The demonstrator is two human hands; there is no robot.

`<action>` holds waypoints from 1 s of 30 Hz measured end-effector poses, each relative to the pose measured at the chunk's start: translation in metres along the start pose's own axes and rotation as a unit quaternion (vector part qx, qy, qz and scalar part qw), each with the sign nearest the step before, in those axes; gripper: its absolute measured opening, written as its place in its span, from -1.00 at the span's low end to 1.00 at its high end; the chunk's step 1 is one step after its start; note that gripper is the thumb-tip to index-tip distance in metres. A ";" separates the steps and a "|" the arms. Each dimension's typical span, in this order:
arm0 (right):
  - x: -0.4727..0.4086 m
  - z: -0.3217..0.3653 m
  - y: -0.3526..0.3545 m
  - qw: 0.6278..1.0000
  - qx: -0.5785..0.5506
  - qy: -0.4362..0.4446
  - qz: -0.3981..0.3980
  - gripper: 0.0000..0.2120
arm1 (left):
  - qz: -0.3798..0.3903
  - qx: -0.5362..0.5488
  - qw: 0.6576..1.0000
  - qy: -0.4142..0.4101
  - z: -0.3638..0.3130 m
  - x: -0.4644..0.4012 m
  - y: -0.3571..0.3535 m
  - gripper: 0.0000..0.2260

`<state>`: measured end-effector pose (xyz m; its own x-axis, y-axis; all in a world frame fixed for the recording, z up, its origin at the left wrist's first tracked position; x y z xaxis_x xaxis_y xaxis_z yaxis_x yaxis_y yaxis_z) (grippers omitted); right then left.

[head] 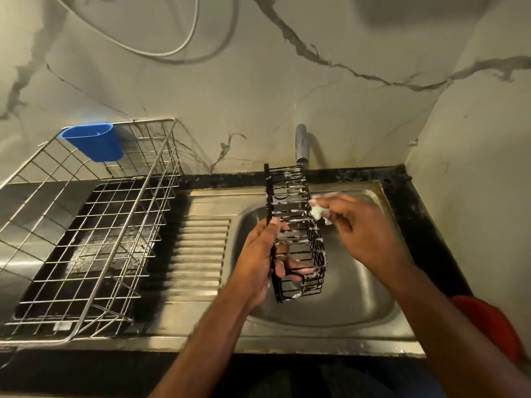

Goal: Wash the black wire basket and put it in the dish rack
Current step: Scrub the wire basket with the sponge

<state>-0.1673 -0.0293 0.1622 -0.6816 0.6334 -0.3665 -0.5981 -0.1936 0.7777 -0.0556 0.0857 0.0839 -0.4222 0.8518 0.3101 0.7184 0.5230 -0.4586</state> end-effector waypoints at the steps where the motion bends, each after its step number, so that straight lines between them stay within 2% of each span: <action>1: -0.001 0.002 0.002 1.000 0.007 0.006 -0.011 -0.69 | 0.009 -0.022 1.000 0.000 -0.001 0.001 -0.002 -0.75; 4: -0.005 -0.003 0.002 0.999 0.034 -0.006 -0.022 -0.71 | 0.058 -0.096 0.994 -0.007 -0.004 0.005 -0.013 -0.75; 7: -0.006 -0.016 0.022 0.994 0.039 -0.046 -0.094 -0.73 | 0.108 -0.190 0.976 0.007 0.003 0.009 -0.017 -0.72; 10: -0.005 -0.015 0.032 0.991 0.028 -0.032 -0.124 -0.73 | 0.112 -0.271 0.956 0.016 0.008 0.008 -0.010 -0.75; 12: -0.006 -0.014 0.026 0.994 0.039 -0.026 -0.096 -0.72 | 0.100 -0.364 0.926 -0.015 0.004 0.007 -0.005 -0.83; 13: -0.007 -0.017 0.018 0.995 0.063 -0.026 -0.070 -0.71 | 0.102 -0.421 0.901 -0.038 0.001 0.008 -0.006 -0.82; 15: -0.005 -0.019 -0.004 0.995 0.100 -0.013 0.018 -0.70 | 0.110 -0.510 0.849 -0.081 -0.002 0.010 -0.010 -0.76; 18: 0.009 -0.014 -0.041 0.983 0.079 0.040 0.163 -0.74 | 0.113 -0.547 0.820 -0.122 -0.005 0.012 -0.013 -0.72; 20: 0.018 -0.013 -0.048 0.979 0.030 0.048 0.198 -0.81 | 0.118 -0.556 0.809 -0.150 -0.009 0.015 -0.017 -0.71; 24: 0.031 -0.012 -0.049 0.970 -0.036 0.042 0.237 -0.70 | 0.119 -0.575 0.786 -0.192 -0.018 0.018 -0.018 -0.70; 30: 0.045 -0.016 -0.058 0.952 -0.106 0.001 0.286 -0.72 | 0.136 -0.651 0.692 -0.281 -0.027 0.024 -0.024 -0.56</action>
<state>-0.1695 -0.0014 0.0926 -0.9219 0.3782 0.0844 -0.2014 -0.6538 0.7294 -0.0675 0.0933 0.1251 -0.0597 0.9817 -0.1808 0.5493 0.1835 0.8153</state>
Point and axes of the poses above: each hand's wrist, its own x-axis away from the middle knuckle, its own y-axis out of the back of the hand, z = x × y, the point moved 10 cm from there along -x, towards the middle knuckle, and after that the axes turned 9 degrees about x, right-handed, at the moved point
